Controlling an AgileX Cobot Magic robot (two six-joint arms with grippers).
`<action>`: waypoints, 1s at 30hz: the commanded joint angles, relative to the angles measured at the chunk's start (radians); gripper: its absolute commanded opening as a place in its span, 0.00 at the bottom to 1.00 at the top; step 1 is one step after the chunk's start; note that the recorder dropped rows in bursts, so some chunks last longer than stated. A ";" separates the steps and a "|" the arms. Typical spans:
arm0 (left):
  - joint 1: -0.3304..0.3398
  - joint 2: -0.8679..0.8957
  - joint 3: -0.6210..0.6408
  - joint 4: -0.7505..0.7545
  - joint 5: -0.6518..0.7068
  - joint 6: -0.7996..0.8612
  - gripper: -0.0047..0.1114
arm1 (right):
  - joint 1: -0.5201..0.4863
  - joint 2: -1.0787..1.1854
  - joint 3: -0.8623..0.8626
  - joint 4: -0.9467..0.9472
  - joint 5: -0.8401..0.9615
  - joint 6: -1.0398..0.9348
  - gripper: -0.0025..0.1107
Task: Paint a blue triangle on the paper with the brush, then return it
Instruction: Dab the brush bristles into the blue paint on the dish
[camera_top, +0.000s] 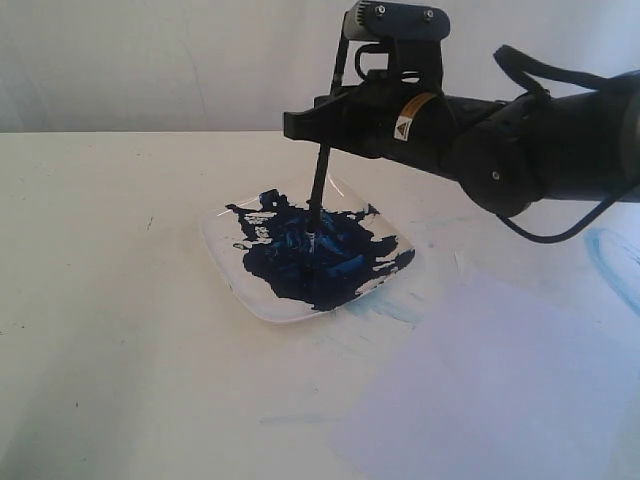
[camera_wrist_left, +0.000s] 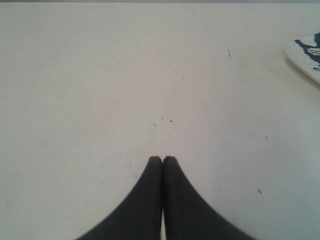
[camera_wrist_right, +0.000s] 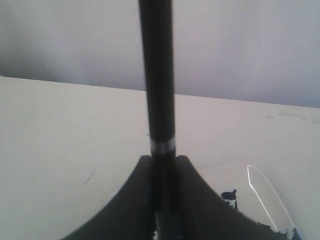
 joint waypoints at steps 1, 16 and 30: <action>-0.007 -0.005 0.005 -0.009 -0.004 -0.006 0.04 | 0.001 0.000 -0.003 -0.007 0.006 0.000 0.02; -0.007 -0.005 0.005 -0.009 -0.004 -0.006 0.04 | 0.001 0.002 -0.003 -0.010 -0.164 0.055 0.02; -0.007 -0.005 0.005 -0.009 -0.004 -0.006 0.04 | 0.001 0.035 -0.003 -0.010 -0.035 0.120 0.02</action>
